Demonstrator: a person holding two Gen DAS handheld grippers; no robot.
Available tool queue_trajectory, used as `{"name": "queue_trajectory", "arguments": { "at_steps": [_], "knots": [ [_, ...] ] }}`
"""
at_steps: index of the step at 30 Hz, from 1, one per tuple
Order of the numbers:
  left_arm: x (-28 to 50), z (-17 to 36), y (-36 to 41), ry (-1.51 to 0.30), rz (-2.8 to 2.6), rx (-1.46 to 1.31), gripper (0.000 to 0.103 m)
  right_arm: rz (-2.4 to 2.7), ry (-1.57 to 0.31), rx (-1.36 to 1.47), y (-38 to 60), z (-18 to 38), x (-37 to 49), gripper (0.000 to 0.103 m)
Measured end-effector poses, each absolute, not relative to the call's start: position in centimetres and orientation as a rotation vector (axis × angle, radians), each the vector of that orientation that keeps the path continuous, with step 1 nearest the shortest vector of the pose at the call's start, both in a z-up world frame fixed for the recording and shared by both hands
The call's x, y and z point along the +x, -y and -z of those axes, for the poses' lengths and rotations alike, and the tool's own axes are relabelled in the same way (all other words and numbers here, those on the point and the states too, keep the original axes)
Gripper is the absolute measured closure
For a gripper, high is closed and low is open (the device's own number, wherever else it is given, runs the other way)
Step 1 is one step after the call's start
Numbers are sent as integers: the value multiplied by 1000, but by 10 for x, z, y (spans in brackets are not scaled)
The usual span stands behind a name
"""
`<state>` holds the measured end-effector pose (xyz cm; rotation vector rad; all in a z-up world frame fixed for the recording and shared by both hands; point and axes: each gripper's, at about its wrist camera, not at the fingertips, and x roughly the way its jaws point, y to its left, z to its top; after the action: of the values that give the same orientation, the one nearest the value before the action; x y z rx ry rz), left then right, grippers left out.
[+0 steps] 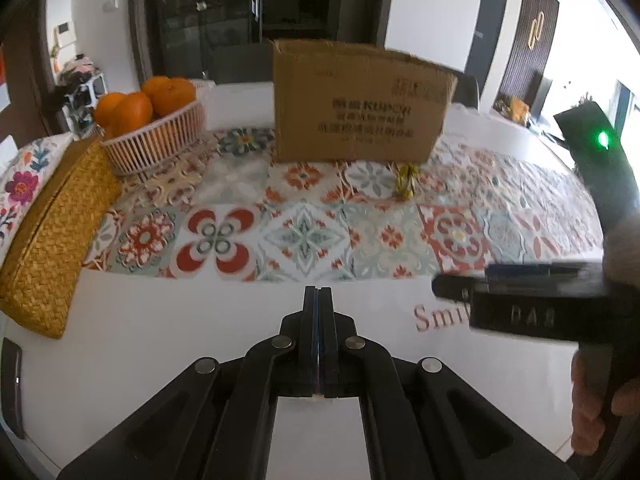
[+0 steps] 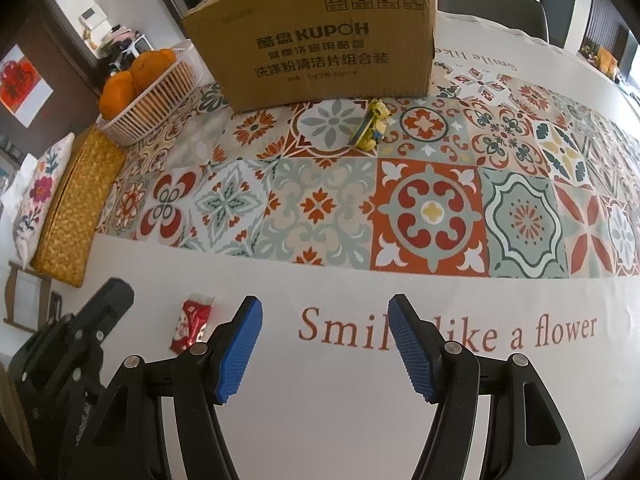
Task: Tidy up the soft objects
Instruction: 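Close the left tool on the red snack packet and lift it, then carry the red packet with the left tool while the right tool grasps the yellow Minion figure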
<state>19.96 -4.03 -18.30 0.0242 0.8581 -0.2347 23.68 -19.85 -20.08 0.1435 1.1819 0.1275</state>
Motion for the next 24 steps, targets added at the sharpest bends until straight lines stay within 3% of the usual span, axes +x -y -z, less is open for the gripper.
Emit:
{"name": "queue_trajectory", "arguments": {
  "at_steps": [4, 12, 24],
  "knots": [
    [196, 192, 43, -908, 251, 52, 100, -132, -1176, 113, 194, 203, 235, 36],
    [194, 216, 44, -981, 238, 79, 77, -140, -1229, 122, 194, 222, 228, 36],
    [204, 251, 51, -1057, 230, 110, 78, -128, -1241, 99, 191, 232, 233, 36]
  ]
}}
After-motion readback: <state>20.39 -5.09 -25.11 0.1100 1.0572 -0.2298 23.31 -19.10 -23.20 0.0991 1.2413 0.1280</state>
